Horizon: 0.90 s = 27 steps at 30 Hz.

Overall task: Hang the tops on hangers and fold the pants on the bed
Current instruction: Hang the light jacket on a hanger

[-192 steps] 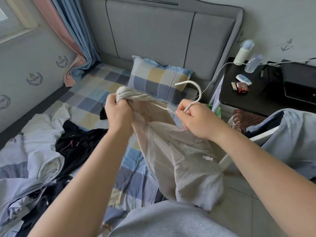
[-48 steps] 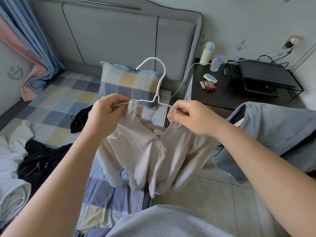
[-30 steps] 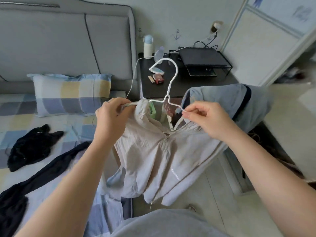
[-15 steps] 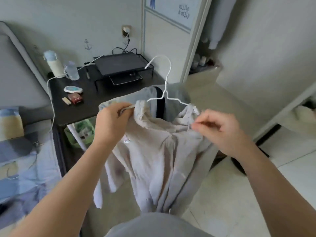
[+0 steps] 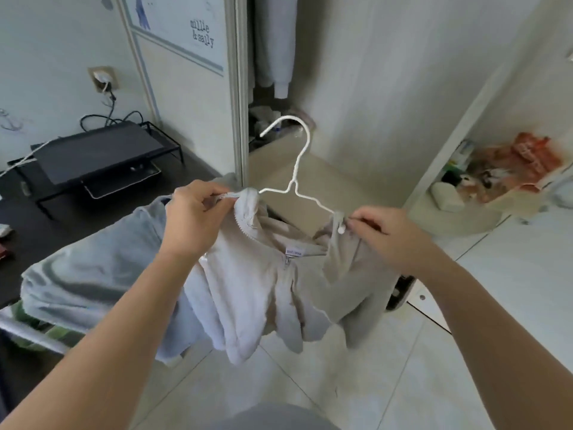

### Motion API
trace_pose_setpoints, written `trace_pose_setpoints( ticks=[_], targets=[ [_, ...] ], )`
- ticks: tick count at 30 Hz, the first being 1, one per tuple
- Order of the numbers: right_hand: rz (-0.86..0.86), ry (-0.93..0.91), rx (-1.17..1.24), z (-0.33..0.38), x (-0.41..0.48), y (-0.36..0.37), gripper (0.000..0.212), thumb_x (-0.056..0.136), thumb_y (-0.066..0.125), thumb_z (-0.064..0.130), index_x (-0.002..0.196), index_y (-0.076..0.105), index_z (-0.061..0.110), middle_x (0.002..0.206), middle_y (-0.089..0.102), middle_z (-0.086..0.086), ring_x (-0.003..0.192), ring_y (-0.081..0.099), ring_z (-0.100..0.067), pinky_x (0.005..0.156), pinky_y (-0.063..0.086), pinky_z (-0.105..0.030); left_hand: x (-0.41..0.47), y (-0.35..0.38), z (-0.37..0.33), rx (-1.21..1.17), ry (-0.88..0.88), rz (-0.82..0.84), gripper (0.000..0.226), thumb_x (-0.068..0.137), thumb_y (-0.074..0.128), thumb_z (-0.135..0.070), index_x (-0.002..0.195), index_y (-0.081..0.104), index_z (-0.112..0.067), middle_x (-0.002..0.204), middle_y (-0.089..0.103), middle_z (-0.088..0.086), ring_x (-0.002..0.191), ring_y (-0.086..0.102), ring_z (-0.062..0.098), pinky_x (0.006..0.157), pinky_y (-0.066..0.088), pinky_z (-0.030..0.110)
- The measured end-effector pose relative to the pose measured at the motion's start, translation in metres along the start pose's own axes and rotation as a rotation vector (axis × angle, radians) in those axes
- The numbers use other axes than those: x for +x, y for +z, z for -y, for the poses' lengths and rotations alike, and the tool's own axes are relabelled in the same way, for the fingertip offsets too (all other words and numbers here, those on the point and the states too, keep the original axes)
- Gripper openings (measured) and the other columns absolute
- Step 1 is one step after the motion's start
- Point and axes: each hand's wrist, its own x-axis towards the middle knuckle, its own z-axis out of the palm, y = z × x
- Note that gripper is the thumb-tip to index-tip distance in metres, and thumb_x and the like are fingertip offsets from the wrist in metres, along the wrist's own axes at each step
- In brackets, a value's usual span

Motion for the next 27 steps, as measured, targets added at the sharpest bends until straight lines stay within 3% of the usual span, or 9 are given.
trace_pose_setpoints(
  ticks=[2, 4, 7, 11, 14, 17, 20, 25, 27],
  targets=[
    [0.0, 0.093, 0.102, -0.012, -0.003, 0.001, 0.024, 0.1, 0.058, 0.024, 0.076, 0.063, 0.027, 0.067, 0.06, 0.005, 0.063, 0.051, -0.01, 0.062, 0.036, -0.025, 0.014, 0.022, 0.0, 0.063, 0.036, 0.036, 0.011, 0.086, 0.068, -0.027, 0.094, 0.076, -0.025, 0.099, 0.068, 0.0, 0.101, 0.064, 0.027, 0.088, 0.053, 0.051],
    [-0.048, 0.208, 0.254, -0.021, -0.007, 0.003, 0.027, 0.099, 0.059, 0.02, 0.072, 0.06, 0.016, 0.065, 0.052, 0.003, 0.061, 0.045, -0.011, 0.059, 0.032, -0.023, 0.028, 0.043, 0.0, 0.114, 0.041, 0.098, 0.03, 0.085, 0.063, -0.042, 0.103, 0.075, -0.022, 0.109, 0.068, 0.001, 0.112, 0.059, 0.028, 0.096, 0.049, 0.052],
    [-0.135, 0.374, 0.407, -0.029, -0.01, 0.006, 0.028, 0.1, 0.058, 0.017, 0.075, 0.059, 0.003, 0.07, 0.05, -0.005, 0.066, 0.046, -0.012, 0.06, 0.034, -0.02, 0.045, 0.073, 0.004, 0.093, 0.061, 0.243, 0.024, 0.092, 0.07, -0.031, 0.115, 0.069, -0.024, 0.12, 0.065, -0.003, 0.118, 0.054, 0.02, 0.105, 0.043, 0.045],
    [-0.328, 0.581, 0.675, -0.03, -0.003, 0.01, 0.024, 0.097, 0.062, 0.02, 0.093, 0.07, -0.002, 0.094, 0.068, -0.024, 0.083, 0.063, -0.023, 0.084, 0.049, -0.035, 0.065, 0.101, 0.008, 0.022, 0.024, 0.481, 0.027, 0.095, 0.065, -0.037, 0.122, 0.063, -0.034, 0.122, 0.058, -0.02, 0.107, 0.053, 0.002, 0.094, 0.042, 0.027],
    [-0.469, 0.666, 0.804, -0.022, 0.018, 0.016, 0.023, 0.095, 0.06, 0.017, 0.087, 0.067, -0.003, 0.087, 0.063, -0.024, 0.084, 0.062, -0.026, 0.083, 0.048, -0.037, 0.088, 0.111, 0.016, -0.039, 0.024, 0.605, 0.021, 0.096, 0.063, -0.04, 0.115, 0.068, -0.035, 0.113, 0.062, -0.023, 0.105, 0.06, 0.005, 0.092, 0.048, 0.029],
    [-0.608, 0.706, 1.004, -0.005, 0.052, 0.021, 0.011, 0.083, 0.053, 0.009, 0.088, 0.063, 0.007, 0.085, 0.056, -0.013, 0.079, 0.053, -0.025, 0.065, 0.046, -0.029, 0.114, 0.11, 0.012, -0.095, 0.082, 0.684, 0.019, 0.096, 0.062, -0.036, 0.112, 0.07, -0.03, 0.109, 0.068, -0.015, 0.105, 0.062, 0.005, 0.091, 0.051, 0.025],
    [-0.714, 0.646, 1.156, 0.014, 0.089, 0.019, 0.018, 0.07, 0.05, 0.011, 0.084, 0.061, 0.009, 0.084, 0.054, -0.011, 0.081, 0.049, -0.024, 0.068, 0.044, -0.031, 0.141, 0.1, 0.007, -0.15, 0.13, 0.763, 0.014, 0.098, 0.061, -0.029, 0.108, 0.071, -0.029, 0.106, 0.07, -0.017, 0.102, 0.063, -0.001, 0.089, 0.052, 0.025],
    [-0.781, 0.476, 1.062, 0.038, 0.156, 0.001, 0.013, 0.089, 0.05, 0.004, 0.096, 0.061, 0.005, 0.091, 0.052, -0.016, 0.077, 0.051, -0.024, 0.066, 0.043, -0.031, 0.18, 0.077, -0.007, -0.171, 0.251, 0.897, 0.015, 0.098, 0.057, -0.038, 0.108, 0.068, -0.039, 0.106, 0.069, -0.026, 0.103, 0.06, -0.01, 0.093, 0.047, 0.02],
    [-0.758, 0.425, 1.035, 0.046, 0.182, -0.009, 0.009, 0.093, 0.053, 0.003, 0.087, 0.059, 0.003, 0.082, 0.054, -0.015, 0.071, 0.052, -0.022, 0.065, 0.043, -0.032, 0.195, 0.067, -0.016, -0.173, 0.303, 0.93, 0.02, 0.097, 0.055, -0.043, 0.114, 0.066, -0.038, 0.109, 0.067, -0.026, 0.104, 0.059, -0.012, 0.092, 0.046, 0.015]
  ],
)
